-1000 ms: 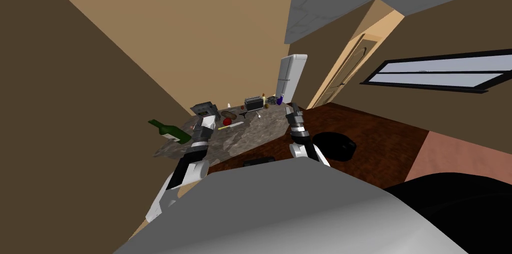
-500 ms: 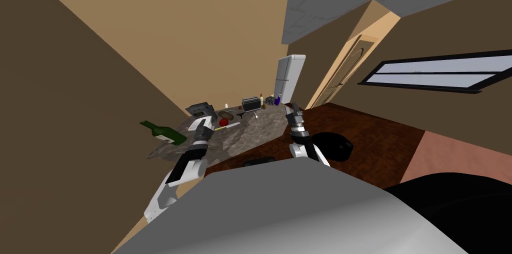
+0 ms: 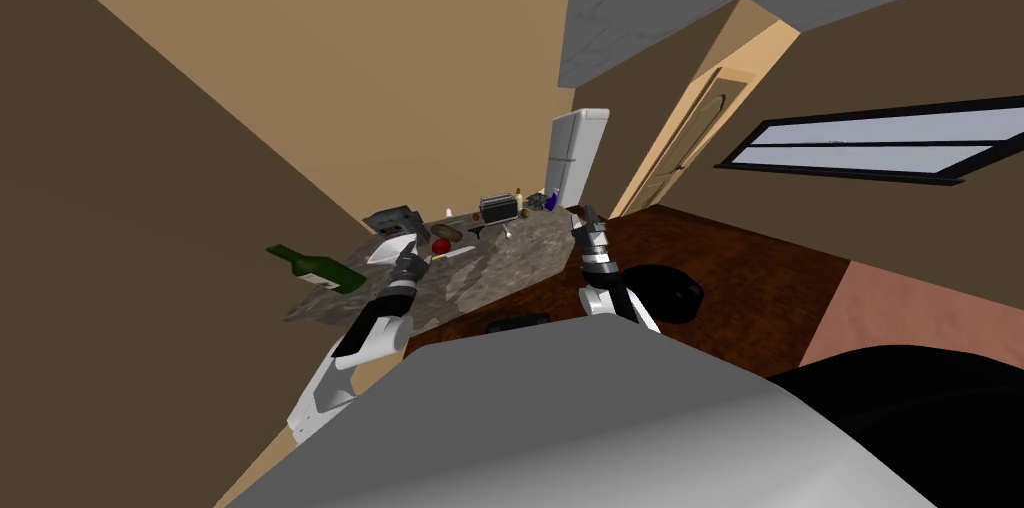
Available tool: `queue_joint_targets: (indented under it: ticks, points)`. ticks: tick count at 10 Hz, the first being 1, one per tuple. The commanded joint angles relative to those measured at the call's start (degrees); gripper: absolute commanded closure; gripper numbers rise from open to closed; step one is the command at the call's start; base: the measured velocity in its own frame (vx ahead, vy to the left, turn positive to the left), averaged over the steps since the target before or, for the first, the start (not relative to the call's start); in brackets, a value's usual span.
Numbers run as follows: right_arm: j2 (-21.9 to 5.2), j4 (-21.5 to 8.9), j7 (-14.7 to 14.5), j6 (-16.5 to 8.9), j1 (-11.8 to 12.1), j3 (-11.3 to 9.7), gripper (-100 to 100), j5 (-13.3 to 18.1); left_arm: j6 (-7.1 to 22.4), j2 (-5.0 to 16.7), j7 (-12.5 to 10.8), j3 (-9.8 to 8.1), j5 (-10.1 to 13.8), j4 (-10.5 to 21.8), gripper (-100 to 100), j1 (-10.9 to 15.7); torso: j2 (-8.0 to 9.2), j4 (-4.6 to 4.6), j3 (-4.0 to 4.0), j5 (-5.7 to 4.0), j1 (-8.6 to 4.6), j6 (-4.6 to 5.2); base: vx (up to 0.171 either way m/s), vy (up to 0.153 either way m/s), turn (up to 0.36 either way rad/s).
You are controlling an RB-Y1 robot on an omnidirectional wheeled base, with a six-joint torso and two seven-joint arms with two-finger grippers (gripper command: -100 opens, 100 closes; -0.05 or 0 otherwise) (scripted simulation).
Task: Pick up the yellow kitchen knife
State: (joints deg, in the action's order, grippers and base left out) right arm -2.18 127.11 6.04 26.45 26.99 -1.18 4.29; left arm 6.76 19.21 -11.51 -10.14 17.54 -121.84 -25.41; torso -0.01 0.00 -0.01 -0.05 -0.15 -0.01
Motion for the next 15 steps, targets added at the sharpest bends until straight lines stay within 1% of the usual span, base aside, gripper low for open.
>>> queue_joint_targets:
  ticks: [1,2,3,4,5,6,7,8,9,10,11,12,13,15]
  points:
    - [0.00,0.00,0.00,0.00,0.00,0.00,0,0.00,2.86,1.26,-0.38,-0.39,1.41,1.16,-100,1.08,0.00,0.00,0.00,0.00,0.00,0.00,0.014,-0.071,-0.021]
    - [0.00,0.00,0.00,0.00,0.00,0.00,0,0.00,4.56,1.26,-0.38,-0.39,1.41,1.16,-100,1.08,-0.04,-0.01,-0.02,-0.01,-0.07,0.01,0.017,-0.086,-0.008]
    - [0.00,0.00,0.00,0.00,0.00,0.00,0,0.00,5.11,1.26,-0.38,-0.39,1.41,1.16,-100,1.08,-0.04,-0.01,-0.02,-0.02,-0.12,0.00,0.006,-0.047,0.009]
    - [0.00,0.00,0.00,0.00,0.00,0.00,0,0.00,7.26,2.43,-0.74,-0.74,2.75,2.13,-100,2.07,-0.02,0.00,-0.01,-0.01,-0.02,0.00,0.018,-0.073,-0.019]
    - [0.00,0.00,0.00,0.00,0.00,0.00,0,0.00,8.82,2.43,-0.74,-0.74,2.75,2.13,-100,2.07,-0.05,-0.01,-0.03,-0.01,-0.09,0.01,0.018,-0.083,-0.006]
    - [0.00,0.00,0.00,0.00,0.00,0.00,0,0.00,9.50,2.43,-0.74,-0.74,2.75,2.13,-100,2.07,-0.05,-0.01,-0.03,-0.02,-0.12,0.00,0.006,-0.039,0.005]
    - [0.00,0.00,0.00,0.00,0.00,0.00,0,0.00,12.02,3.60,-1.10,-1.05,4.09,3.11,-100,3.15,-0.02,-0.01,-0.01,0.00,0.01,0.00,0.017,-0.066,-0.021]
    - [0.00,0.00,0.00,0.00,0.00,0.00,0,0.00,13.35,3.60,-1.10,-1.05,4.09,3.11,-100,3.15,-0.05,-0.01,-0.03,0.00,-0.05,0.00,0.017,-0.066,-0.004]
    - [0.00,0.00,0.00,0.00,0.00,0.00,0,0.00,13.94,3.60,-1.10,-1.05,4.09,3.11,-100,3.15,-0.05,-0.01,-0.03,-0.01,-0.05,0.00,0.007,-0.033,0.004]
    - [0.00,0.00,0.00,0.00,0.00,0.00,0,0.00,16.09,4.79,-1.45,-1.30,5.41,4.08,-100,4.29,-0.02,0.00,-0.01,0.01,0.04,-0.01,0.024,-0.071,-0.018]
    - [0.00,0.00,0.00,0.00,0.00,0.00,0,0.00,17.56,4.79,-1.45,-1.30,5.41,4.08,-100,4.29,-0.07,-0.01,-0.03,-0.01,-0.06,0.01,0.026,-0.070,-0.004]
    - [0.00,0.00,0.00,0.00,0.00,0.00,0,0.00,18.42,4.79,-1.45,-1.30,5.41,4.08,-100,4.29,-0.08,-0.02,-0.04,-0.02,-0.06,0.00,0.010,-0.031,0.003]
    - [0.00,0.00,0.00,0.00,0.00,0.00,0,0.00,20.38,5.97,-1.79,-1.50,6.71,5.04,-100,5.51,-0.03,-0.01,-0.02,0.01,0.05,-0.01,0.016,-0.060,-0.017]
    - [0.00,0.00,0.00,0.00,0.00,0.00,0,0.00,22.92,5.97,-1.79,-1.50,6.71,5.04,-100,5.51,-0.06,-0.01,-0.03,-0.01,-0.02,-0.01,0.017,-0.043,-0.001]
